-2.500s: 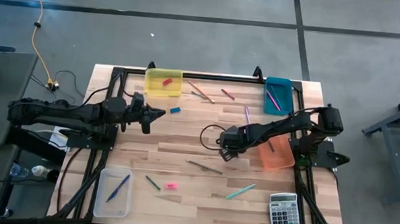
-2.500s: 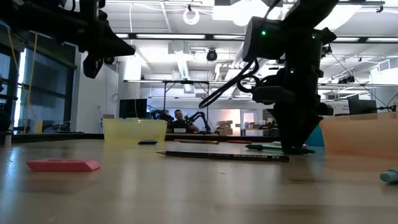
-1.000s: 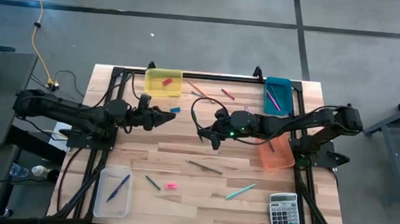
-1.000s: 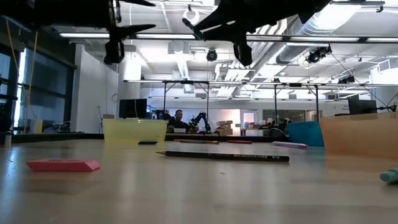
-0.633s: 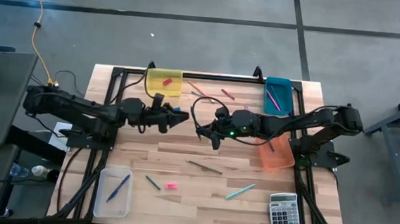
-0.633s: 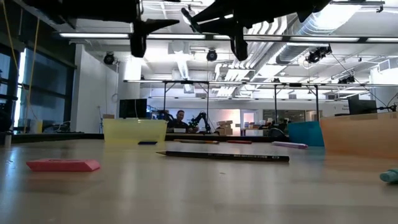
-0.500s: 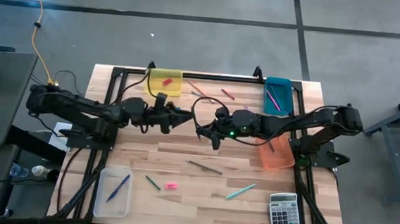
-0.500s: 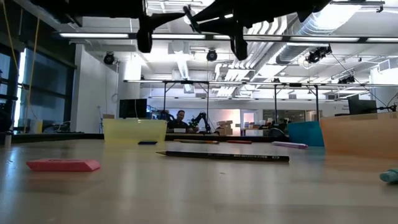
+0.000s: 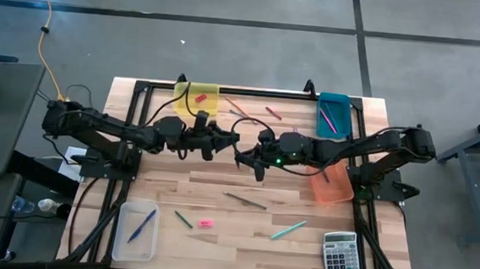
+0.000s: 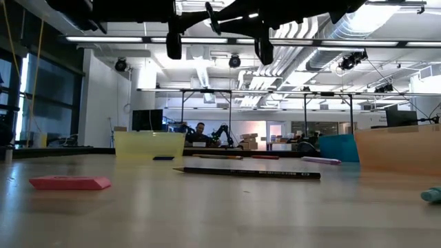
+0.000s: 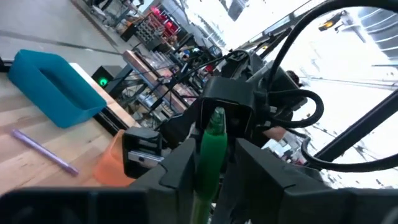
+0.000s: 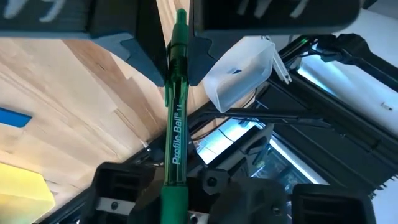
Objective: Sort crayons/erasers/pens/pencils in bins
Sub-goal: Put the green pen into the white bin
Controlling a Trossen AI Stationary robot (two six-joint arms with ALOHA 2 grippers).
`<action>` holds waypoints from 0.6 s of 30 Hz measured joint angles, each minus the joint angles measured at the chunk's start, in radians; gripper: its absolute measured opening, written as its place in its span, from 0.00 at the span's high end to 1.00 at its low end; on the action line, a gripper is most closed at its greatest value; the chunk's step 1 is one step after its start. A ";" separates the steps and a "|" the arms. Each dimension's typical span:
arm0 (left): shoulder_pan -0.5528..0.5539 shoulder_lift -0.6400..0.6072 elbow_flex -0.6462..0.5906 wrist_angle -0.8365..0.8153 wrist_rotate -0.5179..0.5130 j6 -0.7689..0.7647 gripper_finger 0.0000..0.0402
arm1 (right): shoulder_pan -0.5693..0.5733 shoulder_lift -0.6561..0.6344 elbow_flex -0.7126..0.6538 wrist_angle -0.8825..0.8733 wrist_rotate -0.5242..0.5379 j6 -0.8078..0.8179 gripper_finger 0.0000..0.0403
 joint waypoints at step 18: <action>0.134 -0.077 0.001 -0.107 0.081 0.089 0.96 | -0.036 -0.037 0.000 -0.062 0.047 -0.021 0.55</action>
